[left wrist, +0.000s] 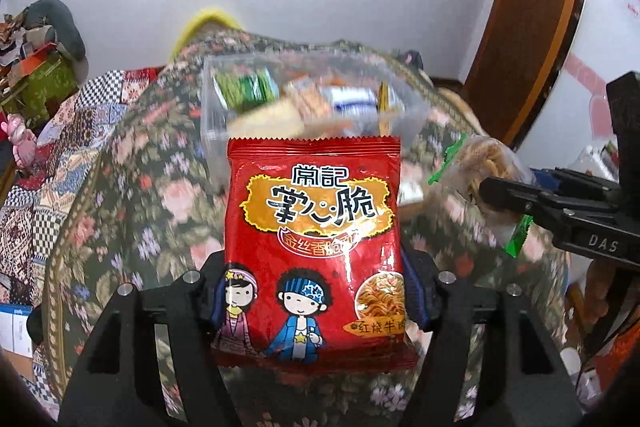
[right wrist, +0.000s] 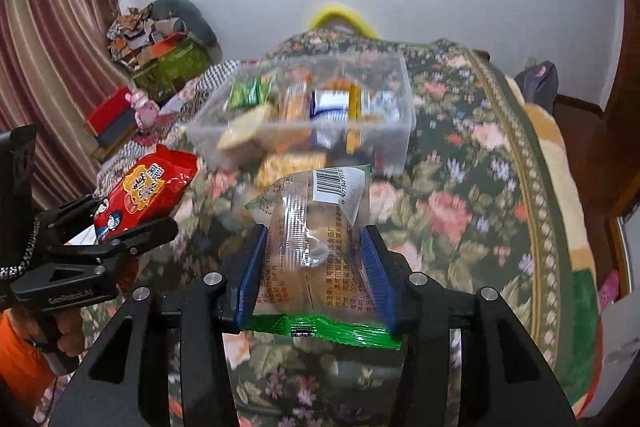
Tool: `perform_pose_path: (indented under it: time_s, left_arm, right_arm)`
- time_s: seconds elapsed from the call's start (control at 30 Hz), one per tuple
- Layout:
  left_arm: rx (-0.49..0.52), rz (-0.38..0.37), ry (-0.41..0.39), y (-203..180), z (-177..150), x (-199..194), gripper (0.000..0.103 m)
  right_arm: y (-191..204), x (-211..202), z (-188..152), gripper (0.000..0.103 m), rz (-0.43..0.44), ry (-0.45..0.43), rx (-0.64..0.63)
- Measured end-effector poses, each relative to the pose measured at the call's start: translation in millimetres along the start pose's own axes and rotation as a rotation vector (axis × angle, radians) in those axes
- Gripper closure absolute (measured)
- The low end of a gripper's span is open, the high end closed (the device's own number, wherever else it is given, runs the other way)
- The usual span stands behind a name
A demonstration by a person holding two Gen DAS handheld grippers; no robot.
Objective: Organize snacks
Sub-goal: 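Drop red snack bag into box with left tool while right tool drops bread bag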
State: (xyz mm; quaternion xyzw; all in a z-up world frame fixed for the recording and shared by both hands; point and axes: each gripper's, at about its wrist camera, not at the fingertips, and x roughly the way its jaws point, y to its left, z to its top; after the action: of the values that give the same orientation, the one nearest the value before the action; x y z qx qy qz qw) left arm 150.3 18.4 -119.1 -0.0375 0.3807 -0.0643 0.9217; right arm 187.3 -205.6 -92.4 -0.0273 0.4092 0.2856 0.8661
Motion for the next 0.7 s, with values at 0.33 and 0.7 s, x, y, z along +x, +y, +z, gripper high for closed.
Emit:
perform_pose_path:
  time_s: [0.33,0.7]
  left_arm:
    - [0.008,0.023,-0.095,5,56,-6,0.037]
    - [-0.018,0.018,-0.087,17,106,34,0.037]
  right_arm:
    - [-1,-3,53,0.059,-0.033,-0.101,-0.04]
    - [-6,23,103,0.059,-0.075,-0.149,-0.068]
